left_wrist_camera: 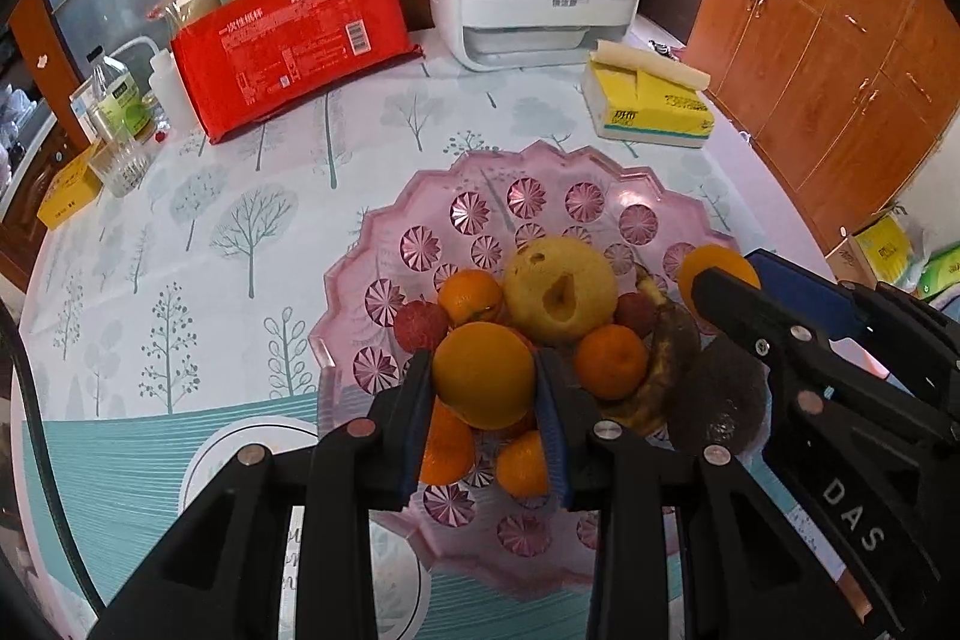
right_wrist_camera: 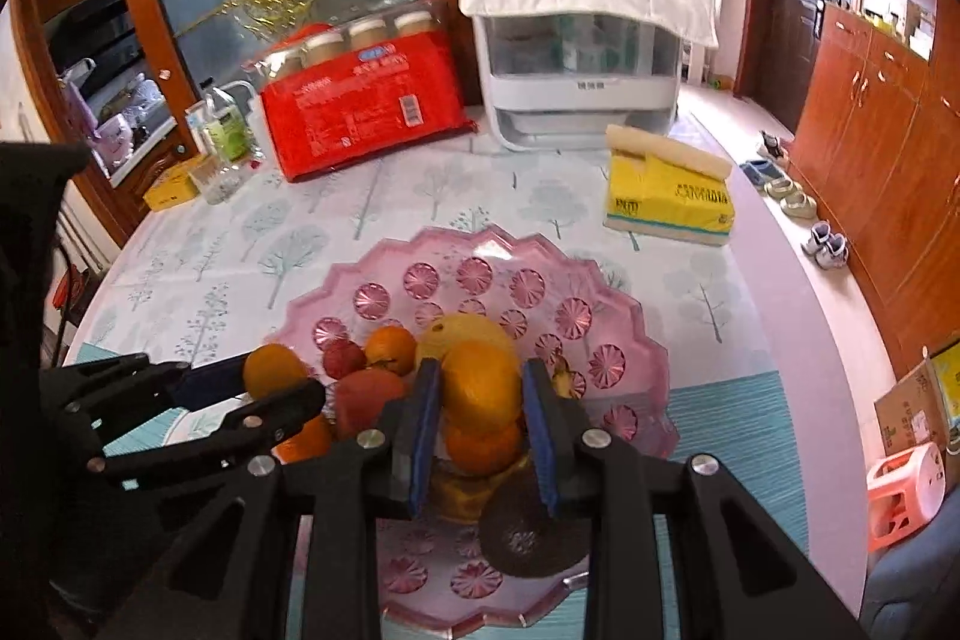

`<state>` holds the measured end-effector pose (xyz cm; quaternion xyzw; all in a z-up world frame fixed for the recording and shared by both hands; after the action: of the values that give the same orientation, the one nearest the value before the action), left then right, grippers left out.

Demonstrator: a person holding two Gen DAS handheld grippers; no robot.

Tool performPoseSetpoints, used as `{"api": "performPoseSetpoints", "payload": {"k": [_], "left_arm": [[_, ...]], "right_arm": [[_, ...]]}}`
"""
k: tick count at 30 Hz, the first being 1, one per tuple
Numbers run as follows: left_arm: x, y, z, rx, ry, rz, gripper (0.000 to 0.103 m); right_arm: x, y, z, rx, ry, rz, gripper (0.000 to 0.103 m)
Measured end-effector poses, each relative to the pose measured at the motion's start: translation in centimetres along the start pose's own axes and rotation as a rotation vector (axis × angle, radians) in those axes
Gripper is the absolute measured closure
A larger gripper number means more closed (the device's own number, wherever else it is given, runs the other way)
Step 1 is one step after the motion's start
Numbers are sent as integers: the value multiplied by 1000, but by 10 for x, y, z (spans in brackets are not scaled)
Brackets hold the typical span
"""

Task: Organize fruits
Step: 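Open the right tool over the bowl while the left tool releases its orange there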

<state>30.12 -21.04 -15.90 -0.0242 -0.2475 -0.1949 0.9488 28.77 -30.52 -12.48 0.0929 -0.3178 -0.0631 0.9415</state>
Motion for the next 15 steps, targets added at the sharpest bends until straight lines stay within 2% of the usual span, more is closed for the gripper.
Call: {"api": "performPoseSetpoints", "payload": {"k": [9,11,13,15], "left_arm": [[-6,1,-17,1,29,2,69],[-5,1,-17,8,27,-4,60],[-6,2,-17,18,23,-5,57],[-7,6,-17,26,28,5,51]], "right_arm": [[-8,-5,-21,-25,49,11,74],[-9,-4,-22,-28,50,14,73],[-9,-4,-22,-30,49,21,70],[-8,-5,-21,-44,43,23,68]]}}
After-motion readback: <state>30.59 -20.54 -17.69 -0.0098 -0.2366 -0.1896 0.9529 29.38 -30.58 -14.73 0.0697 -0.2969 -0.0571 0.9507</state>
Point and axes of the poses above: each gripper's, at about its wrist camera, not at the fingertips, and z roughly against the way its jaws point, y to its left, x to its top, the point moved 10 cm from there along -z, roughly the way its jaws point, and after that the axes turned 10 degrees about -z, right-handed, at the moved point
